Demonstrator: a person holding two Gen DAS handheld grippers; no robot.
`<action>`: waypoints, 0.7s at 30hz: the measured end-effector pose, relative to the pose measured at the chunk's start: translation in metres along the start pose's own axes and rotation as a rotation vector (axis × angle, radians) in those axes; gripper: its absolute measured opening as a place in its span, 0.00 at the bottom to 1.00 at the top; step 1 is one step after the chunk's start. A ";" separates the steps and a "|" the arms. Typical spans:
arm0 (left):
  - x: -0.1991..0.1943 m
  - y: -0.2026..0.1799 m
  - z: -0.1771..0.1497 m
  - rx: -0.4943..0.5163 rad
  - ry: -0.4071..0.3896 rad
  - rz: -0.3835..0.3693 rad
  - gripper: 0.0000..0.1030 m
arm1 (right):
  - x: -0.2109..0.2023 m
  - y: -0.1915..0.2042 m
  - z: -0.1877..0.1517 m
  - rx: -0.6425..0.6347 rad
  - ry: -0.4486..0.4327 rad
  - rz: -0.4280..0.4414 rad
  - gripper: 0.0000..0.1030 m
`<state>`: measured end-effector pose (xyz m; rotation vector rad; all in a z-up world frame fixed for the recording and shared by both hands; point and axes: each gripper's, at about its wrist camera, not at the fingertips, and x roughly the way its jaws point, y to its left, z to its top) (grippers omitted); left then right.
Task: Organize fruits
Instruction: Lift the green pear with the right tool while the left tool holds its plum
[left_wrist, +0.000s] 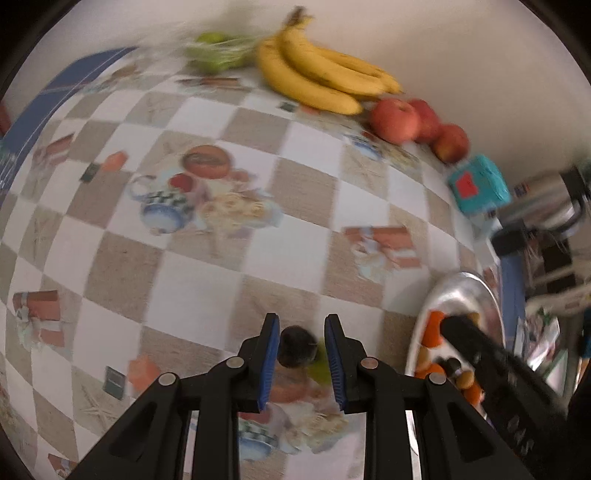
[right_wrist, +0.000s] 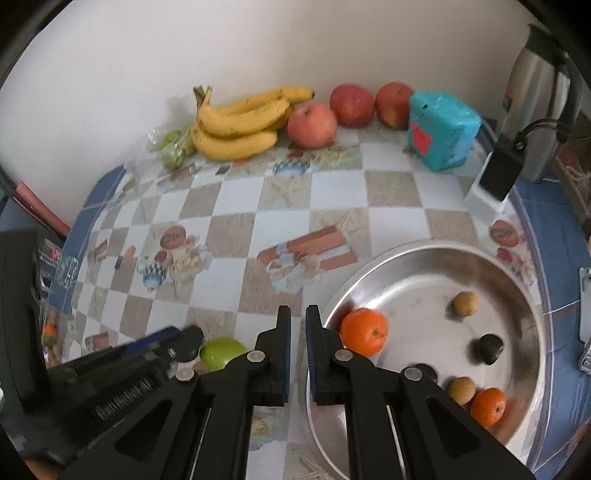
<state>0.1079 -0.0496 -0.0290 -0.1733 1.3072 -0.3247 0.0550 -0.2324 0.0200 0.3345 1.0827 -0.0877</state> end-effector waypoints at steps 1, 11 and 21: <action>0.003 0.009 0.001 -0.026 0.010 0.012 0.27 | 0.005 0.006 -0.001 -0.010 0.012 0.018 0.08; 0.019 0.043 0.006 -0.148 0.070 -0.027 0.27 | 0.040 0.041 -0.021 -0.069 0.115 0.067 0.32; 0.025 0.031 0.007 -0.094 0.102 -0.049 0.40 | 0.053 0.035 -0.033 -0.119 0.200 0.003 0.40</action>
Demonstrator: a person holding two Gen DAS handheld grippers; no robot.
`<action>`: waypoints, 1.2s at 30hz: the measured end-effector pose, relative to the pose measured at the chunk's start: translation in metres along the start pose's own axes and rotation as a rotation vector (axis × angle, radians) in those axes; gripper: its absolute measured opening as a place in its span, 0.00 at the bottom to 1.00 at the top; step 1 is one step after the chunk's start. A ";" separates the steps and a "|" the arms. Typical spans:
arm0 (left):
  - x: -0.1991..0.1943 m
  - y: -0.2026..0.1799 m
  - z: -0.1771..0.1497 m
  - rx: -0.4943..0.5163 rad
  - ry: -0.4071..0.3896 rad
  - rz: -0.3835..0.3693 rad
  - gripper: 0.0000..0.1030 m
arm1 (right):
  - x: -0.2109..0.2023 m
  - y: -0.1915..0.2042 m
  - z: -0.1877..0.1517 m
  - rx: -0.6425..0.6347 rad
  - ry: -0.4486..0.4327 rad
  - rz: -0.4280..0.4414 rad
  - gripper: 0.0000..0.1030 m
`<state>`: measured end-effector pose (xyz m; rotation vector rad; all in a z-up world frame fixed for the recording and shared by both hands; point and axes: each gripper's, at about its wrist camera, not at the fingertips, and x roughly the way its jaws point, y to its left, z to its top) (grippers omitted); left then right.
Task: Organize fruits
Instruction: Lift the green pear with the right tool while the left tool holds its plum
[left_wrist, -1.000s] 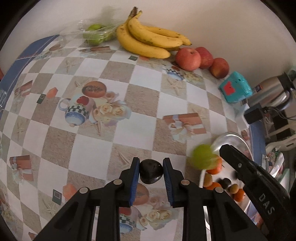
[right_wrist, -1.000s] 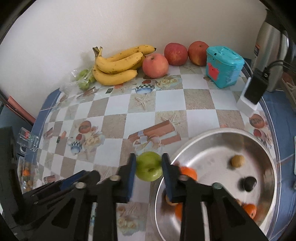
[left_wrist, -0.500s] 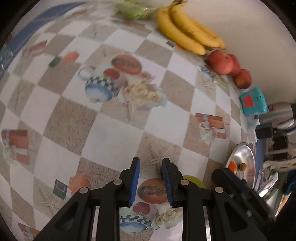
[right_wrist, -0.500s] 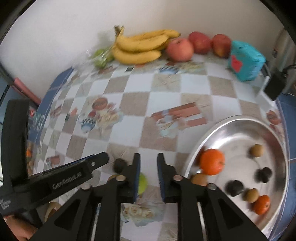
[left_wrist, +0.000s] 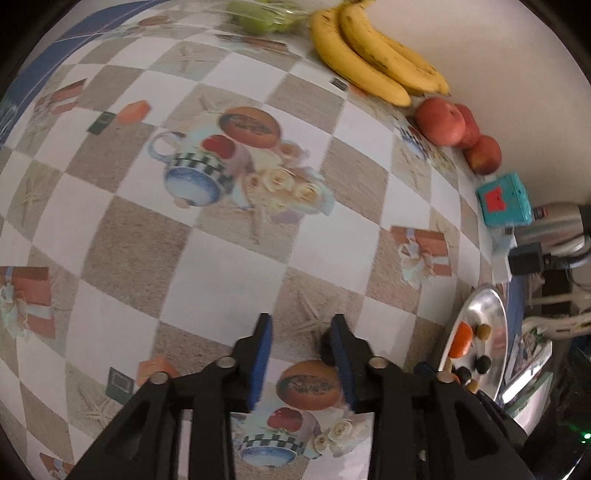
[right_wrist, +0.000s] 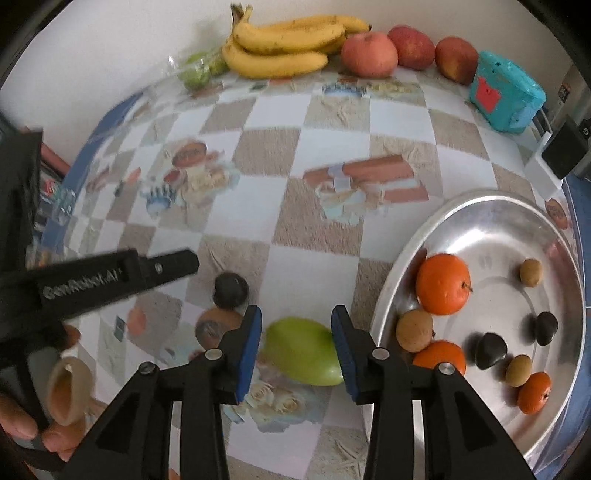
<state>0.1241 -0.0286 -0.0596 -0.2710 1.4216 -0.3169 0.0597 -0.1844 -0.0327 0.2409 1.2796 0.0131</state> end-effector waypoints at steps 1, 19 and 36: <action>0.002 -0.004 -0.001 0.017 0.005 -0.002 0.41 | 0.002 0.000 -0.001 -0.007 0.005 -0.016 0.40; 0.023 -0.037 -0.006 0.172 0.030 0.029 0.23 | -0.003 0.004 -0.026 -0.089 0.002 -0.037 0.42; 0.022 -0.031 -0.007 0.160 0.049 0.010 0.34 | 0.005 0.030 -0.039 -0.277 -0.002 -0.125 0.54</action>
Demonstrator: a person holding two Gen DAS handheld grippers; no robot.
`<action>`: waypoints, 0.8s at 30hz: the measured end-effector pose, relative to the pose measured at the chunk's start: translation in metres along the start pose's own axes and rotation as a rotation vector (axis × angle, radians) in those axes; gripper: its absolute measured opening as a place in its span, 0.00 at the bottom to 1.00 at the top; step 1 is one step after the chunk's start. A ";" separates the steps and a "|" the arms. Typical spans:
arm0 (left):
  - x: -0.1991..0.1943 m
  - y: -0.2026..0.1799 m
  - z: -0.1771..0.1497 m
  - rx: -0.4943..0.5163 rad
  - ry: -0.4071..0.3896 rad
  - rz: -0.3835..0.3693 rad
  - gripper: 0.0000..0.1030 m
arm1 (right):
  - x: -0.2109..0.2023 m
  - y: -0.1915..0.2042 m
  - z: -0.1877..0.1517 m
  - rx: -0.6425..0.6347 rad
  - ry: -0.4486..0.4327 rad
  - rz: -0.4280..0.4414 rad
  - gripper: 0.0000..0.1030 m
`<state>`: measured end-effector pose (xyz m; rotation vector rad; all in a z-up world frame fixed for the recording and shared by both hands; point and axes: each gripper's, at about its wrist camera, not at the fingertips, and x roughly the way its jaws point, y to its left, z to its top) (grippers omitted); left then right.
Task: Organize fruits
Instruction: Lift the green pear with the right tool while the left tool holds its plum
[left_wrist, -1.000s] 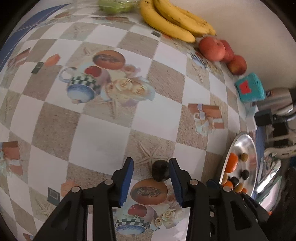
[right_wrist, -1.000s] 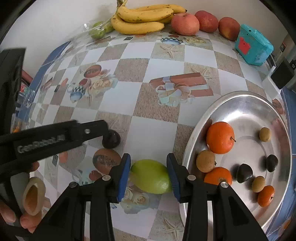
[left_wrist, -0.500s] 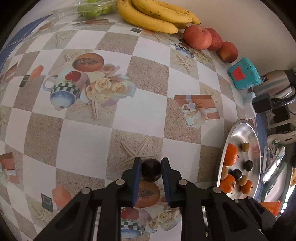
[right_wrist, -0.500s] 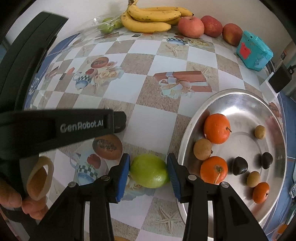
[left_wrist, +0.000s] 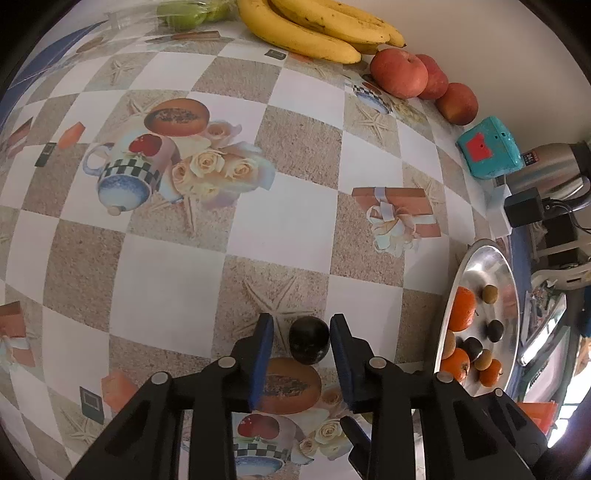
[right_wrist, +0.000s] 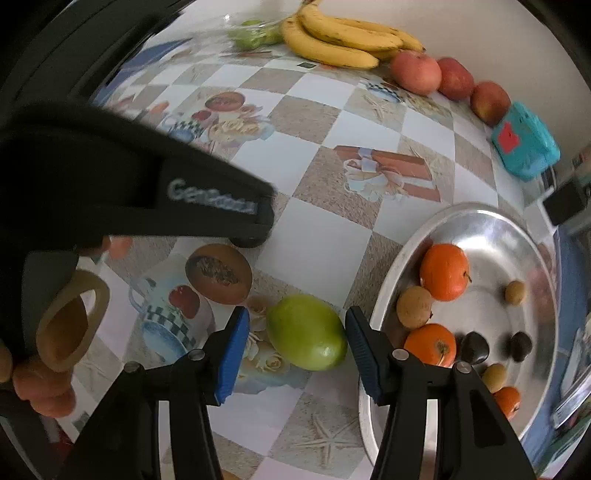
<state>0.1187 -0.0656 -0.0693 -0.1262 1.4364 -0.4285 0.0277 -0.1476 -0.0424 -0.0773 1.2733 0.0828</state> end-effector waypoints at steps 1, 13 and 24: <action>0.001 0.000 0.000 0.000 0.001 -0.001 0.34 | 0.001 0.003 0.000 -0.012 0.000 -0.011 0.52; 0.003 -0.001 -0.001 -0.002 -0.003 -0.008 0.25 | -0.002 -0.004 -0.005 0.027 -0.036 -0.021 0.44; -0.016 0.004 -0.002 -0.035 -0.048 -0.043 0.24 | -0.016 -0.008 -0.012 0.100 -0.084 0.045 0.44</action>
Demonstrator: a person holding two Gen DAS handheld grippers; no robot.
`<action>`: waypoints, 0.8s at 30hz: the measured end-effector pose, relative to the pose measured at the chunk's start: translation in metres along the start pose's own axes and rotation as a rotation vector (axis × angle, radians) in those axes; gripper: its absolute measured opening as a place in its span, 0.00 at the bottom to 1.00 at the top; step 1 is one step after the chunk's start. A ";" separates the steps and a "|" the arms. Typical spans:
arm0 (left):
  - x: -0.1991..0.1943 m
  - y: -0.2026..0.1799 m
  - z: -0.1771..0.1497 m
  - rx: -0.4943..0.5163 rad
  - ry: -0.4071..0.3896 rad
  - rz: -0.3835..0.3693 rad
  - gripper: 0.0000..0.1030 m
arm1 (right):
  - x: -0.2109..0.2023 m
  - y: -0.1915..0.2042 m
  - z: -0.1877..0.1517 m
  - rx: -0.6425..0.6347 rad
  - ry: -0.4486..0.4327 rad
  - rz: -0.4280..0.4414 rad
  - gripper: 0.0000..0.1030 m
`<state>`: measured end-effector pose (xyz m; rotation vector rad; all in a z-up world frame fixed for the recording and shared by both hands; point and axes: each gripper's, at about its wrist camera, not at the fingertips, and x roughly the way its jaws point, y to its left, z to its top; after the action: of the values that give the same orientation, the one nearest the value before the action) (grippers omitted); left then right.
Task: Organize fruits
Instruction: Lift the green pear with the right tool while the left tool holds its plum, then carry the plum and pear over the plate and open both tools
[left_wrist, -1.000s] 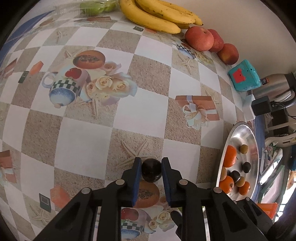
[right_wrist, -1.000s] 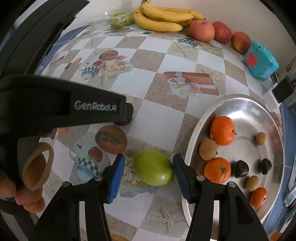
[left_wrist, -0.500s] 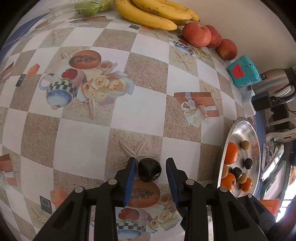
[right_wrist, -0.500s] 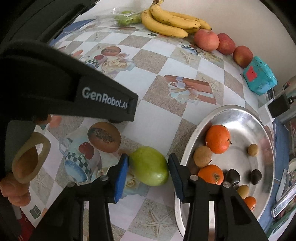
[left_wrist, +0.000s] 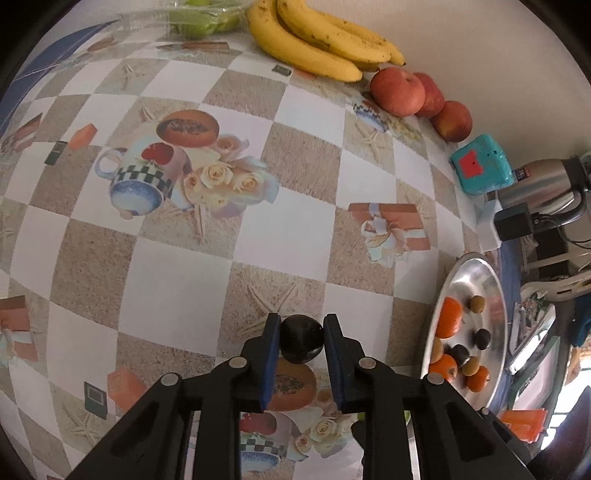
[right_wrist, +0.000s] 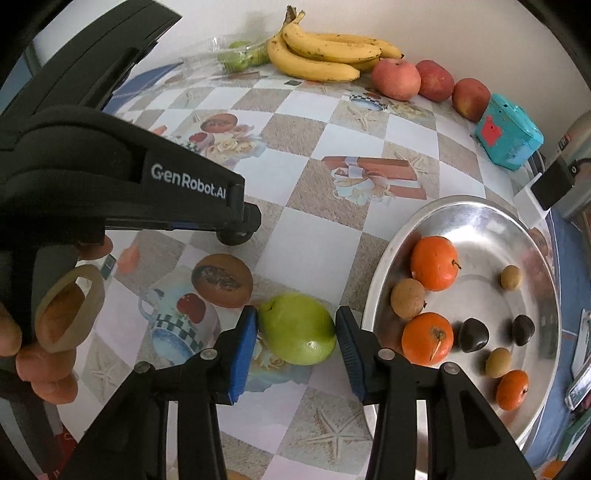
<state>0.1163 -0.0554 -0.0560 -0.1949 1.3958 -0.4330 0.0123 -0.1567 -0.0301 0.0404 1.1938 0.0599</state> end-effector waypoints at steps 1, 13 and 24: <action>-0.004 -0.001 0.000 0.001 -0.006 -0.010 0.24 | -0.002 -0.001 0.000 0.010 -0.008 0.013 0.44; -0.021 -0.072 -0.024 0.191 -0.019 -0.093 0.24 | -0.066 -0.062 -0.027 0.251 -0.156 -0.002 0.44; 0.010 -0.129 -0.067 0.345 0.100 -0.081 0.25 | -0.056 -0.108 -0.079 0.401 -0.057 -0.088 0.44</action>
<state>0.0292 -0.1684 -0.0277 0.0531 1.3901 -0.7502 -0.0790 -0.2684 -0.0136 0.3394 1.1343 -0.2573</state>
